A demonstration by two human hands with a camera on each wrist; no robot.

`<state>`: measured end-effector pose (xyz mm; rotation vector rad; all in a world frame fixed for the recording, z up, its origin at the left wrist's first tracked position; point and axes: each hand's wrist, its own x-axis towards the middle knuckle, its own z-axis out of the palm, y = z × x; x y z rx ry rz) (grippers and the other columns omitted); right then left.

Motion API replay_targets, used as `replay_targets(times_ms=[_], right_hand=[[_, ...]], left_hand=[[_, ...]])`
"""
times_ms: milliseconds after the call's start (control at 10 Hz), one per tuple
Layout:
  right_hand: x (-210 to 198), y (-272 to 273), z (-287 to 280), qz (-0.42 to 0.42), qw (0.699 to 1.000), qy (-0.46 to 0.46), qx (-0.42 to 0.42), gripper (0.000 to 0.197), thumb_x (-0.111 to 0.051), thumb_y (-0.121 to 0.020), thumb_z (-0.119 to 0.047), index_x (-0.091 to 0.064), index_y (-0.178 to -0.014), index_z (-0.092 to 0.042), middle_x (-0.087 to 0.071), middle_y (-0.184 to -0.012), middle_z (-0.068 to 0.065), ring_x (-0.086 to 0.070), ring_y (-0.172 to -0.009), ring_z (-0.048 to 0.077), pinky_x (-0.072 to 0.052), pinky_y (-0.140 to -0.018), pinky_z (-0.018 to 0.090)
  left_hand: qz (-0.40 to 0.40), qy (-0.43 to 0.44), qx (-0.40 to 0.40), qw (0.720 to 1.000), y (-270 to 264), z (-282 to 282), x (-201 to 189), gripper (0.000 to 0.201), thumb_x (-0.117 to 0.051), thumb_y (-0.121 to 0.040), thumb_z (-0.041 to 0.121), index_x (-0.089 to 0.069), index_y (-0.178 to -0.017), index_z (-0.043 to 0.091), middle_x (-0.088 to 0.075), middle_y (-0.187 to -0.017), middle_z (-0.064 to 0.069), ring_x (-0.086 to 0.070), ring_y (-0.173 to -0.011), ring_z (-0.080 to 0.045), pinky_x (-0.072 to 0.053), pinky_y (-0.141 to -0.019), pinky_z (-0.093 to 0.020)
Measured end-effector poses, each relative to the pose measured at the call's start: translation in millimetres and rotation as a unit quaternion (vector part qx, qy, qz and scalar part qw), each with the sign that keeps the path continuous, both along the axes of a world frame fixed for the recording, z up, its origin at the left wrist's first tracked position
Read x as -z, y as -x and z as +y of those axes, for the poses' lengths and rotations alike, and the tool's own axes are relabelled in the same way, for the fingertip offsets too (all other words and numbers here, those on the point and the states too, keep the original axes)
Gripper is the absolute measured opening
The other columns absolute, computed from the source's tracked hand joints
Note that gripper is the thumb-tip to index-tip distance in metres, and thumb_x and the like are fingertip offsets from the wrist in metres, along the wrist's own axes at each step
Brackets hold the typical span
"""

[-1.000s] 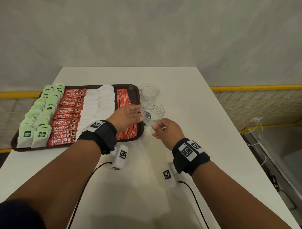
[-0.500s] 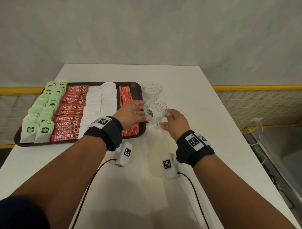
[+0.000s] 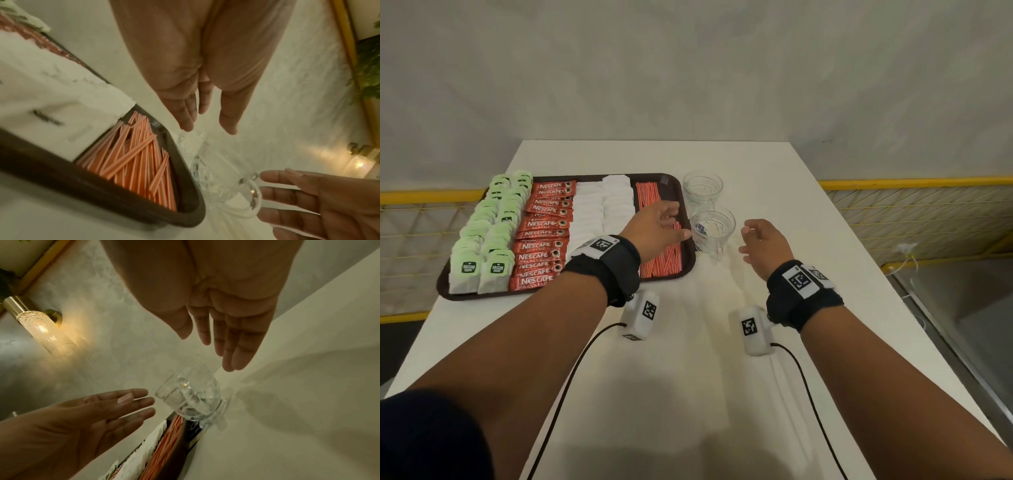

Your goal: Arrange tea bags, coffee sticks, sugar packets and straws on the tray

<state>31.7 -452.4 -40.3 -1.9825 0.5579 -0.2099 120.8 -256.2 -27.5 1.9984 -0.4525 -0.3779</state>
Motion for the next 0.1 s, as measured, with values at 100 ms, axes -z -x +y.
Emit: replay_targets(times_ms=[100], right_hand=[[-3.2, 19.2, -4.1, -0.029, 0.998, 0.06, 0.002, 0.026, -0.05, -0.097, -0.031, -0.057, -0.119, -0.02, -0.063, -0.107, 0.0, -0.065, -0.099, 0.024, -0.051, -0.093, 0.048]], left_hand=[[-0.063, -0.011, -0.016, 0.998, 13.0, 22.0, -15.3, 0.05, -0.068, -0.091, 0.029, -0.051, -0.137, 0.018, -0.057, -0.131, 0.003, -0.054, -0.113, -0.007, -0.042, -0.088, -0.022]])
